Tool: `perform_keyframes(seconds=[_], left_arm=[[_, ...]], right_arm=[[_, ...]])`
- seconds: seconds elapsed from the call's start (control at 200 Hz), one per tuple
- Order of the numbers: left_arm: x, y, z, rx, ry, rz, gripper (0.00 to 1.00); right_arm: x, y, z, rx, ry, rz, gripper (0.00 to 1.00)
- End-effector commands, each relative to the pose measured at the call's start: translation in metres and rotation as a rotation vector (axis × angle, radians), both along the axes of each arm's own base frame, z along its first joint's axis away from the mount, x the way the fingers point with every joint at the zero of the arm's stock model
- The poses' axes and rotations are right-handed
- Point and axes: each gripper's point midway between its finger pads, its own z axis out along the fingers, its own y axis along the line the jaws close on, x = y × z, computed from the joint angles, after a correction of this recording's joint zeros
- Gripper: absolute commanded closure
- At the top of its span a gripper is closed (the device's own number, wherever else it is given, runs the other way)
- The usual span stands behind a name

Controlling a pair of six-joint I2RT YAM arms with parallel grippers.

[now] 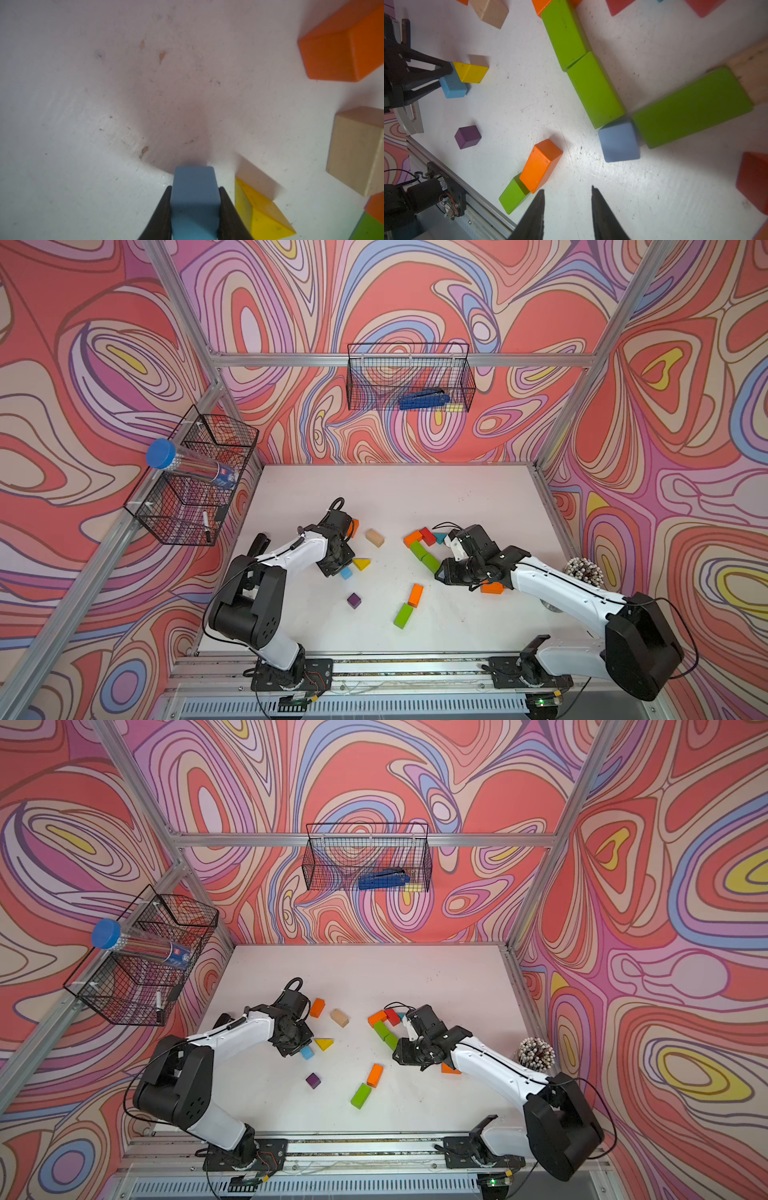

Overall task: Assemble a heart with building blocks
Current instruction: Assemble the building block at the center of the board.

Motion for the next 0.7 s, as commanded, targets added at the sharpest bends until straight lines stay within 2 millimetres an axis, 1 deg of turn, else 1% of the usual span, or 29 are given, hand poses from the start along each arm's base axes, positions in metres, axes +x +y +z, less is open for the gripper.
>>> perform_keyframes(seconds=[0.0, 0.411, 0.696], left_arm=[[0.003, 0.003, -0.007, -0.004, -0.006, 0.056, 0.83], [0.012, 0.005, -0.012, 0.003, -0.021, 0.057, 0.84], [0.017, 0.003, -0.015, -0.013, -0.029, 0.058, 0.81]], right_arm=[[-0.002, -0.002, 0.001, -0.006, -0.01, -0.003, 0.61], [-0.002, -0.002, 0.001, -0.007, -0.01, -0.001, 0.61], [-0.003, -0.002, 0.0, -0.008, -0.005, -0.001, 0.61]])
